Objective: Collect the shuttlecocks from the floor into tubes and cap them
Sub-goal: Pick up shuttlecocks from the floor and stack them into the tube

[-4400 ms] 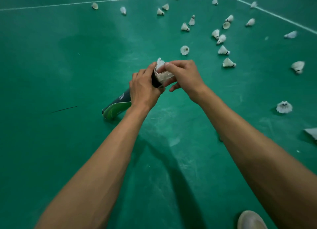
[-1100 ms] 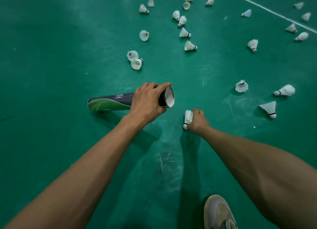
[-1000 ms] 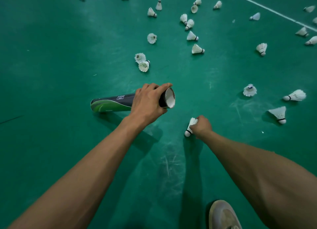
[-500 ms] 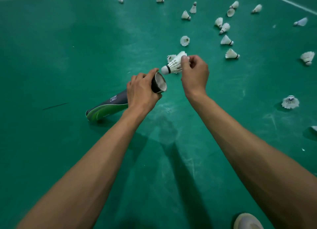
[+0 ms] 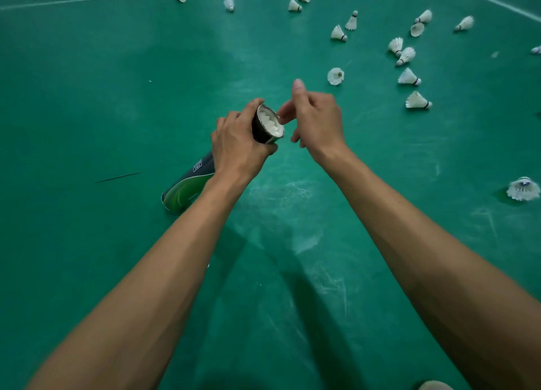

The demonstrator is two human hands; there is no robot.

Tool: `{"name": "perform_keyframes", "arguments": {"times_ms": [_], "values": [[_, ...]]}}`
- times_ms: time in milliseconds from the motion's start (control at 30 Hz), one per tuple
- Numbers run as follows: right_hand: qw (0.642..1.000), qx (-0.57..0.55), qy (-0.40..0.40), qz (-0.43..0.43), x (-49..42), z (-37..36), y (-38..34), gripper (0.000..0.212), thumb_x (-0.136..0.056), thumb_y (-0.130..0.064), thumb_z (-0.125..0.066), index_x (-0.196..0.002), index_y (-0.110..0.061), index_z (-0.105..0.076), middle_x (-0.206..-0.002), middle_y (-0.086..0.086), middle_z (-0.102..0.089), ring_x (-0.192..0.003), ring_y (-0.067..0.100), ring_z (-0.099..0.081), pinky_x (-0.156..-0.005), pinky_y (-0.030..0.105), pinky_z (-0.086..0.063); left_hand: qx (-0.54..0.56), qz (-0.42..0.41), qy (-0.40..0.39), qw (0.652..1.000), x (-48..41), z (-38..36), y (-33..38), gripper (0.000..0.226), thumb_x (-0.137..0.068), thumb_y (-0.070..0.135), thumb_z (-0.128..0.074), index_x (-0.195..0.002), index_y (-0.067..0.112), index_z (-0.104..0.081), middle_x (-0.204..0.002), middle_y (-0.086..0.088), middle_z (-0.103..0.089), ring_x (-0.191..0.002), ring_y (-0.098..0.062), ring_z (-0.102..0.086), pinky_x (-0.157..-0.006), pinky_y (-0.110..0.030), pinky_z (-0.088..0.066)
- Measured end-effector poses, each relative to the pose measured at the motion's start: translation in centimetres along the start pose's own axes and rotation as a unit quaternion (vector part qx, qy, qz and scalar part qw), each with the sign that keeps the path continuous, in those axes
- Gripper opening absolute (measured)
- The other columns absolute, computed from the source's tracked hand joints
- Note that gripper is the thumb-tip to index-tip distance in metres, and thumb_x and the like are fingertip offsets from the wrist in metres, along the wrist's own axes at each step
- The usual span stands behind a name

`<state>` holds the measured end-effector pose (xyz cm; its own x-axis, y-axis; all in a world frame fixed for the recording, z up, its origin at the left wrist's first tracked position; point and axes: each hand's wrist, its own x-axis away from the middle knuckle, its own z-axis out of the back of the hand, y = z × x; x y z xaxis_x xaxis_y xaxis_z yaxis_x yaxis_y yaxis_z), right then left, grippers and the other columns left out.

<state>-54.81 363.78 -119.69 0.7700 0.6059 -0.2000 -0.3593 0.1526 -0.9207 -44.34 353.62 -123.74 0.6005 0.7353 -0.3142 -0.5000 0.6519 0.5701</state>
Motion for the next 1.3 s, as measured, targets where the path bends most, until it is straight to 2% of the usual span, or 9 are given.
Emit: {"name": "perform_keyframes", "arguments": {"times_ms": [233,333,467,567,700,833,933,1067,1300], "values": [[0.957,0.143,-0.253,-0.027,1.2,0.3,-2.2,0.053,-0.105,-0.058,-0.033,-0.082,-0.018,-0.058,-0.055,-0.001,-0.062,-0.043,0.029,-0.062,-0.052,0.037,-0.059,0.03,-0.021,-0.021,0.999,0.0,-0.3,1.3,0.085,-0.061,0.048,-0.077,-0.142,0.04,-0.055,-0.115,0.0,-0.074,-0.111,-0.03,-0.066,-0.098,-0.044,-0.051],[0.94,0.106,-0.311,-0.093,1.6,0.7,-2.8,0.053,-0.102,-0.067,-0.023,-0.12,-0.023,-0.048,-0.091,0.006,-0.056,-0.044,0.025,-0.056,-0.06,0.053,-0.063,0.033,-0.039,-0.03,0.998,-0.1,-0.1,1.4,0.087,-0.059,0.048,-0.074,-0.143,0.04,-0.055,-0.114,0.001,-0.075,-0.109,-0.029,-0.068,-0.098,-0.046,-0.052],[0.928,0.082,-0.335,-0.143,2.3,1.2,-2.7,0.07,-0.097,-0.075,-0.017,-0.136,-0.022,-0.042,-0.126,0.011,-0.055,-0.05,0.031,-0.066,-0.066,0.051,-0.064,0.01,-0.086,-0.037,0.996,0.6,-0.2,1.2,0.086,-0.061,0.052,-0.073,-0.144,0.041,-0.053,-0.117,-0.002,-0.07,-0.11,-0.032,-0.062,-0.1,-0.048,-0.047],[0.958,0.065,-0.237,-0.15,2.6,1.6,-1.7,0.073,-0.099,-0.072,-0.02,-0.133,-0.015,-0.051,-0.125,0.017,-0.06,-0.057,0.036,-0.073,-0.064,0.048,-0.064,0.022,-0.104,-0.048,0.993,0.5,-0.6,1.7,0.083,-0.064,0.056,-0.07,-0.144,0.042,-0.052,-0.114,-0.004,-0.068,-0.107,-0.033,-0.059,-0.097,-0.047,-0.045],[0.982,0.166,0.04,-0.08,2.2,3.6,-0.3,0.068,-0.099,-0.065,-0.03,-0.065,-0.016,-0.062,-0.079,0.015,-0.072,-0.06,0.035,-0.071,-0.065,0.045,-0.06,0.06,-0.126,-0.063,0.988,0.6,-1.6,3.6,0.087,-0.056,0.06,-0.076,-0.14,0.048,-0.052,-0.113,0.003,-0.071,-0.105,-0.027,-0.063,-0.093,-0.044,-0.048],[0.947,0.308,0.086,0.001,2.8,6.1,-0.2,0.045,-0.092,-0.049,-0.048,-0.064,-0.016,-0.062,-0.062,0.006,-0.062,-0.071,0.031,-0.065,-0.06,0.034,-0.046,0.118,-0.14,-0.067,0.981,1.1,-2.2,5.3,0.09,-0.054,0.054,-0.08,-0.139,0.046,-0.053,-0.115,0.0,-0.07,-0.105,-0.028,-0.063,-0.092,-0.045,-0.052],[0.945,0.328,-0.017,-0.007,3.8,7.9,-2.2,0.018,-0.078,-0.027,-0.055,-0.079,-0.026,-0.073,-0.071,0.001,-0.066,-0.077,0.026,-0.063,-0.062,0.03,-0.045,0.122,-0.163,-0.088,0.975,1.3,-2.6,5.8,0.091,-0.054,0.052,-0.08,-0.141,0.045,-0.053,-0.118,-0.001,-0.069,-0.106,-0.03,-0.062,-0.093,-0.045,-0.051],[0.903,0.373,-0.21,-0.039,4.9,9.6,-3.3,0.03,-0.075,-0.001,-0.043,-0.082,-0.015,-0.069,-0.085,0.008,-0.066,-0.076,0.028,-0.068,-0.067,0.036,-0.059,0.119,-0.234,-0.102,0.959,2.5,-3.5,6.3,0.091,-0.055,0.051,-0.077,-0.142,0.039,-0.054,-0.117,-0.005,-0.068,-0.103,-0.034,-0.059,-0.091,-0.046,-0.048],[0.907,0.274,-0.304,-0.098,4.2,8.6,0.1,0.016,-0.068,0.004,-0.057,-0.078,-0.007,-0.05,-0.076,0.007,-0.048,-0.07,0.021,-0.044,-0.059,0.028,-0.038,0.136,-0.279,-0.148,0.939,3.2,-3.2,6.8,0.088,-0.054,0.057,-0.076,-0.139,0.036,-0.062,-0.115,0.002,-0.069,-0.104,-0.024,-0.06,-0.094,-0.042,-0.048]]}}
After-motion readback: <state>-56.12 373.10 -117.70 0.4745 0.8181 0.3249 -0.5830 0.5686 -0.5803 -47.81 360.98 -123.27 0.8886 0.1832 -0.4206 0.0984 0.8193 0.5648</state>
